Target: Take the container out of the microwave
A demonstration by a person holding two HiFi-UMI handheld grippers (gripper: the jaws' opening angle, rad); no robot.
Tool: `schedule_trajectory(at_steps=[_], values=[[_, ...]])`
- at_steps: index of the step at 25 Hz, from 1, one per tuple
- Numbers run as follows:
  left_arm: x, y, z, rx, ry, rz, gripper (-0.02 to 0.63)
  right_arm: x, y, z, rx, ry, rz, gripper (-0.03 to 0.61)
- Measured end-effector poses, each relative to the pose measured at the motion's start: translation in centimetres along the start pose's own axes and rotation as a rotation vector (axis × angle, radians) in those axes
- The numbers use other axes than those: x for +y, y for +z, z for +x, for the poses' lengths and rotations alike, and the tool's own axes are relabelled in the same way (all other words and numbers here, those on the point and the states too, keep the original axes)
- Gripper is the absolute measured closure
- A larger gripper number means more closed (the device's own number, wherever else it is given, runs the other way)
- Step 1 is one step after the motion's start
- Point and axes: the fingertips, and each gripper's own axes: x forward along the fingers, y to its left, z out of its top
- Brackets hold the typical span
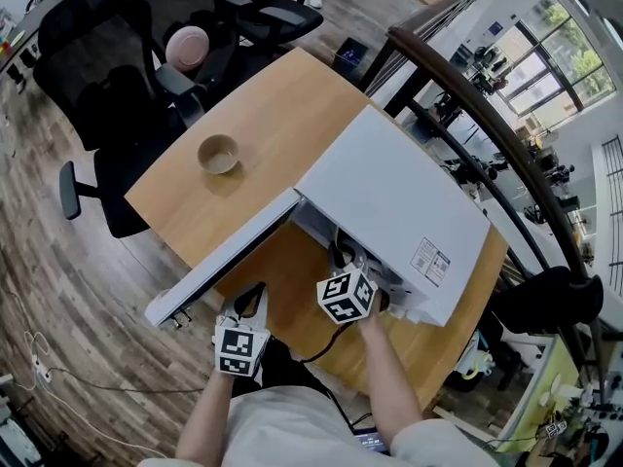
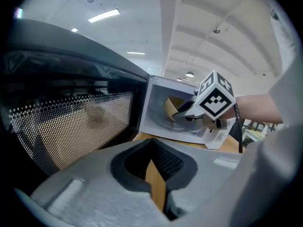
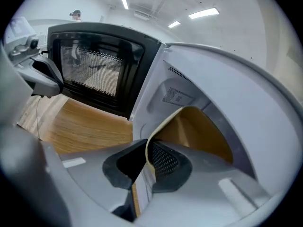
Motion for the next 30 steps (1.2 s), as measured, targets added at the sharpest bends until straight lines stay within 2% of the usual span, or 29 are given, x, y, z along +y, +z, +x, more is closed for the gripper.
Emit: schedule_trajectory(at_steps=[8,19,30], values=[[-0.3,-0.1,0.5,0.016,-0.043,0.014,0.611,0.6,0.0,-1.1,-0.016,0.004,0.056,0.546],[-1.1,0.2,0.8,0.028,-0.096,0.053,0.611,3.0,-0.6,-2.3,-0.028,0.025,0.04,0.546],[-0.8,0.5,0.8,0.035,-0.129,0.068,0.611,5.2,-0.5,-4.0,-0.062,0.019,0.08,0.546]])
